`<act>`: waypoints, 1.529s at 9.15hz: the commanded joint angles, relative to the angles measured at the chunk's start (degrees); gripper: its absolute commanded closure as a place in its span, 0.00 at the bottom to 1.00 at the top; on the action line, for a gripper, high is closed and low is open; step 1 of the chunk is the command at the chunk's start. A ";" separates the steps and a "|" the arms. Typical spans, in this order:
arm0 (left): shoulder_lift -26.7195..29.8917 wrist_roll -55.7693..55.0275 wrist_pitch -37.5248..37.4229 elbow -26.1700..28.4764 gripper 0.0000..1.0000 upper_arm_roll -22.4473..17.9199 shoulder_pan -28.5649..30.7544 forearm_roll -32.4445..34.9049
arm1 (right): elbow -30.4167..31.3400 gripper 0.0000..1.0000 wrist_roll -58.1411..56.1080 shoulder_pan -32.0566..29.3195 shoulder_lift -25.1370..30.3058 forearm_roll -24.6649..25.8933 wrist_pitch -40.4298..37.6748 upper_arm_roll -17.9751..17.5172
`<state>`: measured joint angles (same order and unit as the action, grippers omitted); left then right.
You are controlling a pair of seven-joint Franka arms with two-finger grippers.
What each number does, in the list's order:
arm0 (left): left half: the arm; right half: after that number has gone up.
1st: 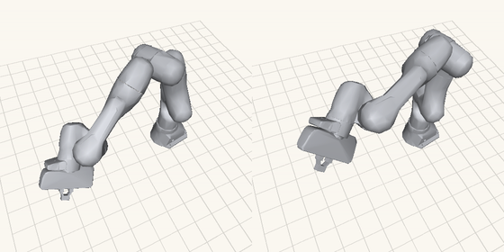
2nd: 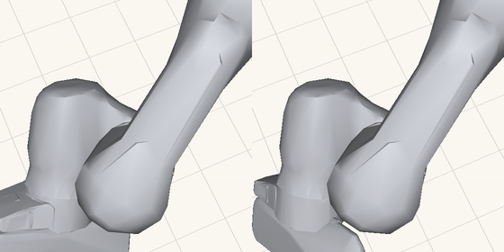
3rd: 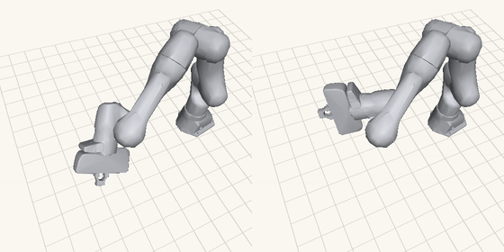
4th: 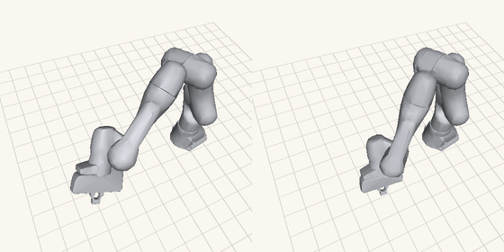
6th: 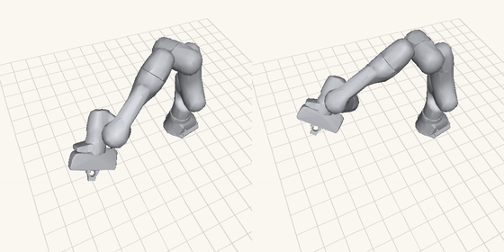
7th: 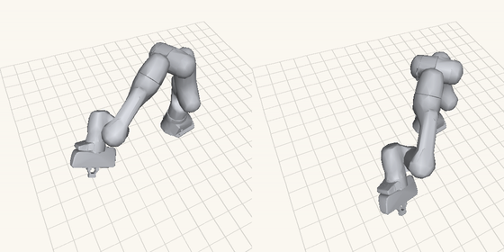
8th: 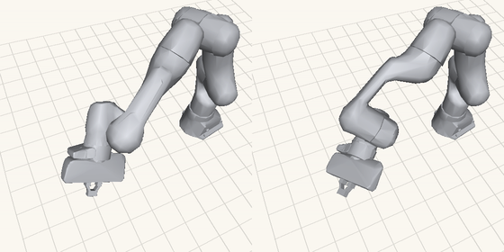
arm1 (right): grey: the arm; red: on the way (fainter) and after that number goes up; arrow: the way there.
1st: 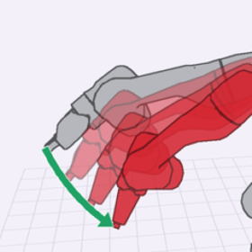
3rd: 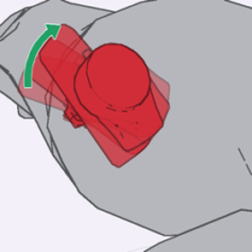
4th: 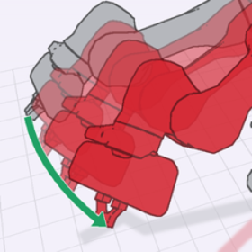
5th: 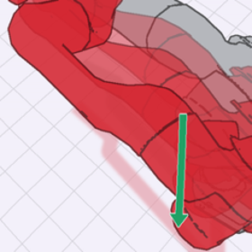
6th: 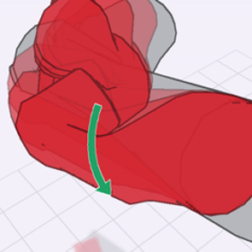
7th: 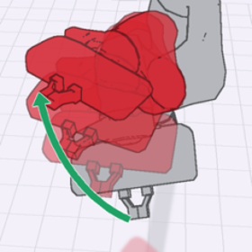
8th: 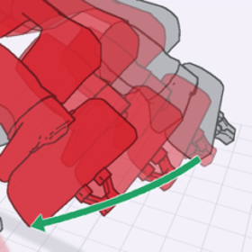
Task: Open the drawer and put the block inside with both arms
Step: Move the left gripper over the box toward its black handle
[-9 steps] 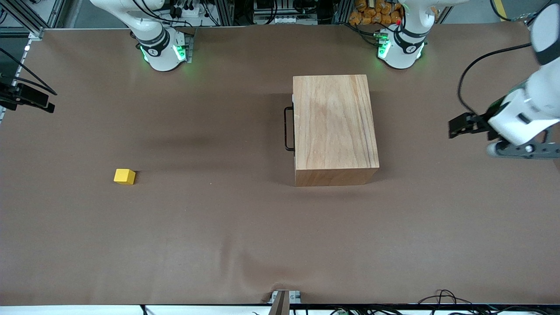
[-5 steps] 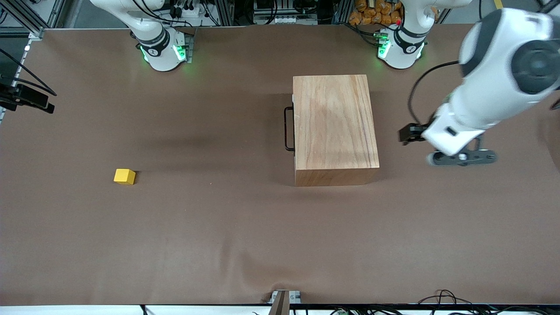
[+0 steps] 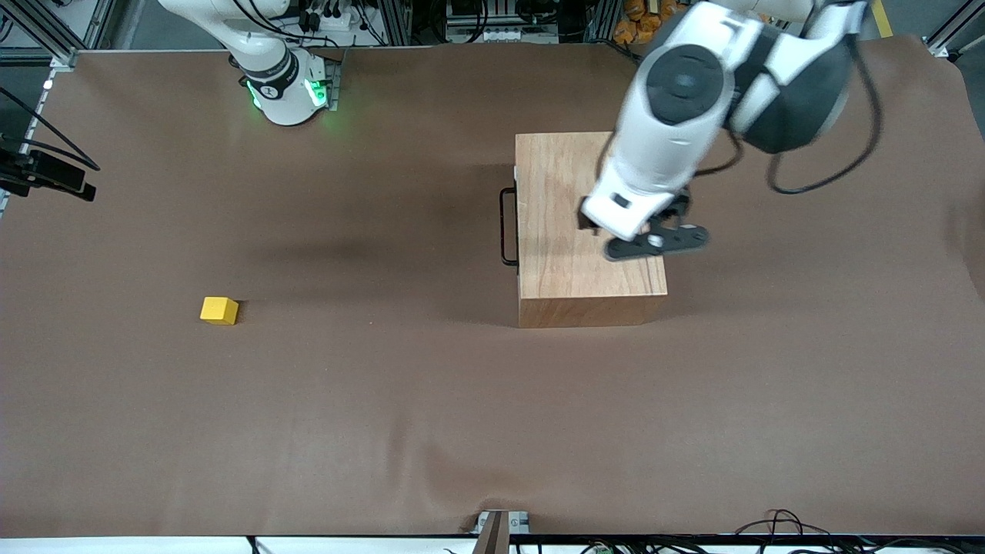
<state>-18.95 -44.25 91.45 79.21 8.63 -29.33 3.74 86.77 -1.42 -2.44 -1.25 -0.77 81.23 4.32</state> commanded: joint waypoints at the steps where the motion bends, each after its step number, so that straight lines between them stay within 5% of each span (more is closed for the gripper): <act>1: -3.71 -3.98 -0.05 -4.92 0.00 -0.80 -3.96 1.27 | -0.02 0.00 -0.60 -1.07 0.02 0.68 0.24 -0.80; 9: -12.95 -18.05 12.78 -7.13 0.00 -1.33 -16.90 1.27 | 0.86 0.00 -0.60 -1.16 -0.16 0.68 1.29 -0.80; 14: -17.25 -20.61 13.41 -8.10 0.00 -3.88 -21.64 2.68 | 2.35 0.00 -0.60 -1.16 -0.25 0.68 3.14 -0.80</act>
<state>-34.28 -64.14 104.92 73.12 5.81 -49.40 4.87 88.38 -1.44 -2.51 -1.98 -0.76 83.61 4.37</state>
